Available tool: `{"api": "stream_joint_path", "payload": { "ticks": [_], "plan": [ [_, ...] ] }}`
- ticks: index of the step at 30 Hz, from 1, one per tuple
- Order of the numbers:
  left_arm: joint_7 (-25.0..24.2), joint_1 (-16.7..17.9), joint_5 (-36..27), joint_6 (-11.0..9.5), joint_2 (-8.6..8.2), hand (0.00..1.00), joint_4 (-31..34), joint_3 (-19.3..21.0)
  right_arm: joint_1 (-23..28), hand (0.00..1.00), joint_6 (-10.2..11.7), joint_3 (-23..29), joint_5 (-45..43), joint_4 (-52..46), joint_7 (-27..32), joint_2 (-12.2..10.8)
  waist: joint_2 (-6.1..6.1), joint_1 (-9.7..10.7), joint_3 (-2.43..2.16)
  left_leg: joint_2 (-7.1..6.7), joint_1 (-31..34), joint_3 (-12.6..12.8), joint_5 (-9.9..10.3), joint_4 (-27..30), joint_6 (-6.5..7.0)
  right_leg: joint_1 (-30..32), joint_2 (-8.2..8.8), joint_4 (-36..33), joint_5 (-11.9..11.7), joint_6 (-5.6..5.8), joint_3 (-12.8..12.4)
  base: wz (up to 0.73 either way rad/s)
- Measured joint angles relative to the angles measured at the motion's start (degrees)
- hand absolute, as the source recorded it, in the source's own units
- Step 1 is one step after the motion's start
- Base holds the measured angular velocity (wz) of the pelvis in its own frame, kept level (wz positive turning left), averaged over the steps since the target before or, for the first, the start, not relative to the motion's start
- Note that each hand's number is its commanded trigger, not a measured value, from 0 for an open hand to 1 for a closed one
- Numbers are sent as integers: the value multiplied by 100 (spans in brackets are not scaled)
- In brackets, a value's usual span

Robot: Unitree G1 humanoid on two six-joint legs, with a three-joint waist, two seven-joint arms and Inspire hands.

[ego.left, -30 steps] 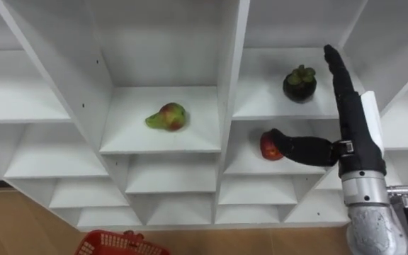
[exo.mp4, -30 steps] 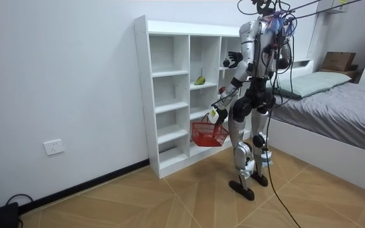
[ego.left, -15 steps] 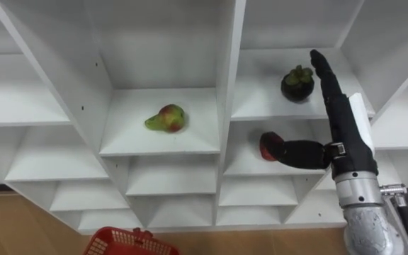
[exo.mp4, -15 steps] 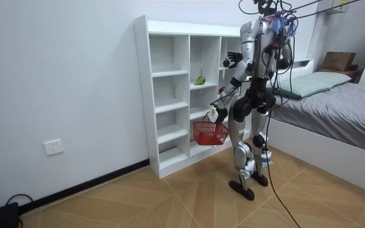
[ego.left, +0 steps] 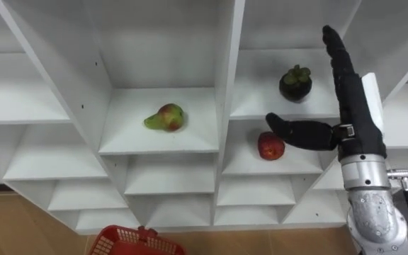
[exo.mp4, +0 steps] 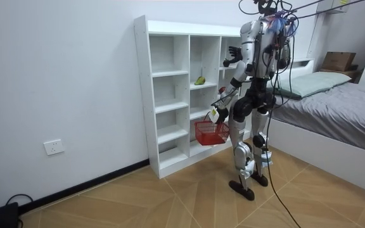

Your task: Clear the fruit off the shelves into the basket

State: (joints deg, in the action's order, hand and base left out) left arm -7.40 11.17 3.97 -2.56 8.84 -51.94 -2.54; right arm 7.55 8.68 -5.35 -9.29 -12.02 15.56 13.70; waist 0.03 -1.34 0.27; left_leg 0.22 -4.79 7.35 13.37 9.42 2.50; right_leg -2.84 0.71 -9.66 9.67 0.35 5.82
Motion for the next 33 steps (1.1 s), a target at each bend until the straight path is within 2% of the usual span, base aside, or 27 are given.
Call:
{"api": "stream_joint_path", "payload": {
  "ticks": [13, 19, 27, 29, 33],
  "plan": [
    [190, -47, 8, 22, -4, 100, -41, 8, -90, 0, -2, 102, 182, 199, 71, -3, 8, -9, 0, -1, -39, -19, 0, -1, 0, -18, 6, 1, 0, 0, 24, 0],
    [241, -44, 16, 100, -12, 100, -40, 8, -144, 0, -111, 161, 260, 387, 52, -15, 5, -21, -3, -1, -44, -20, 0, 0, 0, -45, 6, -1, 0, 0, 28, 0],
    [284, -132, 28, 136, -34, 100, 35, 8, -200, 0, -138, 149, 325, 919, -145, -48, -42, -44, -14, -3, -82, -124, -2, 22, -3, -109, 20, 5, 0, 0, 136, 6],
    [277, -166, 28, 149, -34, 100, 35, 9, -200, 0, -250, 103, 339, 1024, -204, -55, -52, -58, -10, -4, -81, -125, -3, 24, -3, -107, 24, 5, 0, 0, 143, 0],
    [273, -204, 23, 202, -28, 100, 35, 12, -242, 0, -303, 94, 458, 1183, -211, -54, -82, -75, -8, -3, -78, -145, -4, 24, -3, -110, 27, 4, 0, 0, 170, 0]
  ]
}}
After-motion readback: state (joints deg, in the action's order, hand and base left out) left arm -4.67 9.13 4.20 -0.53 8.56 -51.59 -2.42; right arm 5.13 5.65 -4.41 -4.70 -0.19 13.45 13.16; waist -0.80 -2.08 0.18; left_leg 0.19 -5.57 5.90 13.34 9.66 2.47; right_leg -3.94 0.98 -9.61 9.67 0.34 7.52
